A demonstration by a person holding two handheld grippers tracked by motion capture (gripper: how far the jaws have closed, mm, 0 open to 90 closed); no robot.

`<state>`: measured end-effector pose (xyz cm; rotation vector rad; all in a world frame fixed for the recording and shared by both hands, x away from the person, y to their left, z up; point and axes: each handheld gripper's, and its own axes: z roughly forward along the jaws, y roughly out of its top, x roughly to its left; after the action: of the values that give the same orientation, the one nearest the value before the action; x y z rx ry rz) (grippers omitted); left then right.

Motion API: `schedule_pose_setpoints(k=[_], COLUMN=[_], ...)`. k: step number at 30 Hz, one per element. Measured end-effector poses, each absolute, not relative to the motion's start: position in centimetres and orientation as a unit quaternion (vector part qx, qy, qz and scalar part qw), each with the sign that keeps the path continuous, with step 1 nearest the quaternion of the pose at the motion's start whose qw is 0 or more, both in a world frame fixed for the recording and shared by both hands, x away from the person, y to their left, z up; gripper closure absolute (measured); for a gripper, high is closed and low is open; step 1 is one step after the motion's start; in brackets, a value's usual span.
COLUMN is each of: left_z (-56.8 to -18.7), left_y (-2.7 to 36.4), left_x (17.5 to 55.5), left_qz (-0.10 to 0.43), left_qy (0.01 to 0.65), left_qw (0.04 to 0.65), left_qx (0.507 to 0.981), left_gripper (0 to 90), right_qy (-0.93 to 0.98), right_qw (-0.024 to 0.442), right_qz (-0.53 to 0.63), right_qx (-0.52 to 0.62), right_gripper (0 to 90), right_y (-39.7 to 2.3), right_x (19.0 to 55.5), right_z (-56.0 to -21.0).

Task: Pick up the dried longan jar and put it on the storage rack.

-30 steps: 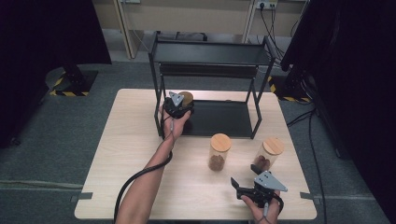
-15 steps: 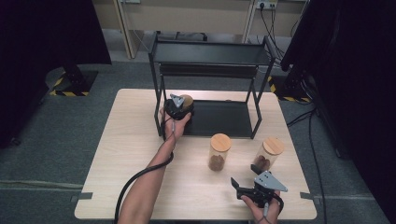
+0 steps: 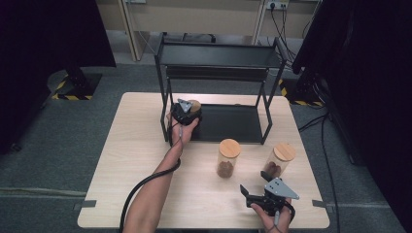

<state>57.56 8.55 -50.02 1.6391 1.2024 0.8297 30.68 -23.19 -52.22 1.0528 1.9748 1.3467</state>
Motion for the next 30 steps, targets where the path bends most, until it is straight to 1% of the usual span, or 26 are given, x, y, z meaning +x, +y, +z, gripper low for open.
schedule_pose_setpoints(k=[13,15,19,24,30], left_z=[-50.3,-50.3,-49.8,-48.8,-48.4], left_y=[8.5,8.5,8.3,8.0,8.1], left_x=[57.6,57.6,57.4,57.0,56.6], left_qz=[0.328,0.332,0.328,0.330,0.320], left_qy=[0.490,0.491,0.493,0.495,0.501], left_qw=[0.460,0.460,0.467,0.464,0.457], left_qx=[0.663,0.661,0.657,0.656,0.662], left_gripper=[24.7,22.5,14.5,8.0,7.2], right_qy=[0.731,0.731,0.732,0.733,0.734], right_qw=[0.262,0.262,0.261,0.262,0.263], right_qz=[0.496,0.496,0.497,0.495,0.493], right_qx=[0.388,0.387,0.387,0.386,0.385], right_gripper=[5.1,5.1,5.1,5.1,5.1], right_y=[-23.2,-23.1,-23.2,-23.1,-23.1], right_x=[30.7,30.7,30.7,30.7,30.7], right_z=[-52.2,-52.2,-52.2,-52.2,-52.2])
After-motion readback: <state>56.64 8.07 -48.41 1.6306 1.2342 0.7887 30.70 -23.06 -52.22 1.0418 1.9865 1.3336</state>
